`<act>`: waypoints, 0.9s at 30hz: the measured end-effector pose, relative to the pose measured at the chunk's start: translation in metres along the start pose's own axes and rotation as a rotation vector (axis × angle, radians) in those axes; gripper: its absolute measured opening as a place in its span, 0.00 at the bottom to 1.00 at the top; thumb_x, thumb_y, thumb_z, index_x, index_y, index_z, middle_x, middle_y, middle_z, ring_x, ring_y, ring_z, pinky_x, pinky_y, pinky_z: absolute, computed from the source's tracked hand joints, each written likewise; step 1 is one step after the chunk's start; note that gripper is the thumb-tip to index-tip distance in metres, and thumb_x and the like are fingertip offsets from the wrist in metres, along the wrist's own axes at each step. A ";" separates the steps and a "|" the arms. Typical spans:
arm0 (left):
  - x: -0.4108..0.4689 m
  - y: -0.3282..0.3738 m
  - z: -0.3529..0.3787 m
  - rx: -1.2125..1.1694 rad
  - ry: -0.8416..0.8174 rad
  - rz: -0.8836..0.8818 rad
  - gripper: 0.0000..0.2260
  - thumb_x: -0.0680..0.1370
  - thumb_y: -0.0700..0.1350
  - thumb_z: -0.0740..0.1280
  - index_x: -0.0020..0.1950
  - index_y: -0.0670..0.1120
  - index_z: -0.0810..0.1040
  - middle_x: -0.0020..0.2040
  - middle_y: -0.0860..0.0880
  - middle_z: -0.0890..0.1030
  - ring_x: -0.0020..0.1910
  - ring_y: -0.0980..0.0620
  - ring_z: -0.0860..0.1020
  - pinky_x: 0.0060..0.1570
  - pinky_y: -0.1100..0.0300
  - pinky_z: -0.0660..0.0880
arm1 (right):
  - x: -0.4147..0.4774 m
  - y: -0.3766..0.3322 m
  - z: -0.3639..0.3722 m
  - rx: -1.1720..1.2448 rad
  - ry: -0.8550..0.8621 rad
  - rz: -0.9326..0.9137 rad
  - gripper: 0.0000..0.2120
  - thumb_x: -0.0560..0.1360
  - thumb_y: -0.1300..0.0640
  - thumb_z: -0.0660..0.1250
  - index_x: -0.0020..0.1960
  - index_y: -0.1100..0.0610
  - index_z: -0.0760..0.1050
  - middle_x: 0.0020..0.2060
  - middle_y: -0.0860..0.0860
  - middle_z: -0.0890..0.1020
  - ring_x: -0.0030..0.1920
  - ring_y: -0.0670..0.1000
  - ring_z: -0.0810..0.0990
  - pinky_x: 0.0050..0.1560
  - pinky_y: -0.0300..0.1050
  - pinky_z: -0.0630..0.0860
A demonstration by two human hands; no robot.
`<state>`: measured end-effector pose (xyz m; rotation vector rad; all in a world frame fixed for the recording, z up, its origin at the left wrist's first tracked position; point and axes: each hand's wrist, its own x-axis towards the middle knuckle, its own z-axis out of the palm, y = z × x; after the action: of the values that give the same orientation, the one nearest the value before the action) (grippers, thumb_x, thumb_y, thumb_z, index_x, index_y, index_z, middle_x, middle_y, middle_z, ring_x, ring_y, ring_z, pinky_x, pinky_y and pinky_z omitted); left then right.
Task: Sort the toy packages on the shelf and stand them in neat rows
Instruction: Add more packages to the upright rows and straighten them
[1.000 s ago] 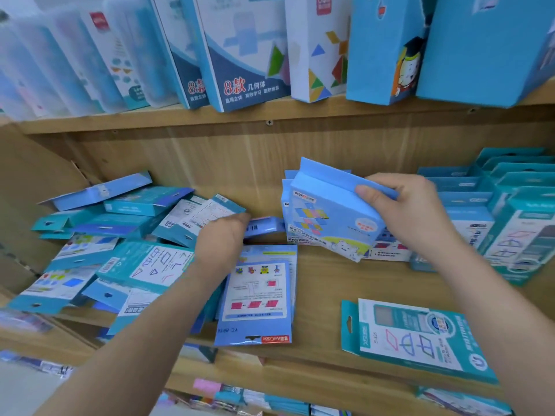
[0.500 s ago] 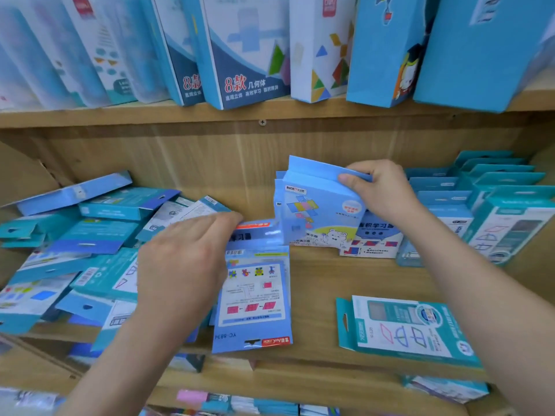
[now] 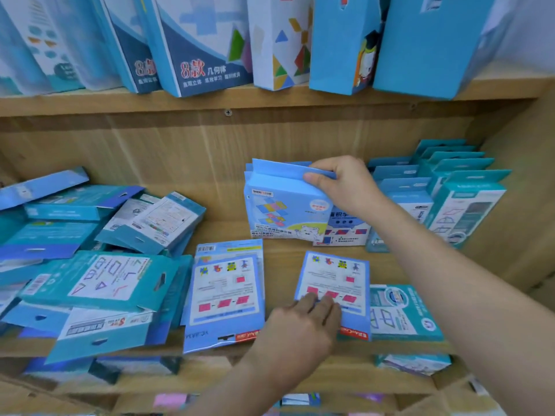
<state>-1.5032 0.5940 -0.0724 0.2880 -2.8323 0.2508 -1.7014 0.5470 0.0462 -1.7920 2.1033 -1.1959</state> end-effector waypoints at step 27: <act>0.006 -0.120 -0.008 -0.217 -0.679 -0.519 0.39 0.73 0.72 0.47 0.78 0.53 0.46 0.78 0.44 0.49 0.77 0.45 0.47 0.74 0.48 0.50 | 0.010 -0.002 0.033 -0.250 -0.106 -0.038 0.10 0.77 0.50 0.65 0.50 0.54 0.81 0.44 0.54 0.84 0.48 0.56 0.79 0.48 0.50 0.75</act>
<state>-1.4805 0.4786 -0.0456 1.2314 -3.2252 -0.3268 -1.6840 0.5221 0.0289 -1.9566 2.2490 -0.8550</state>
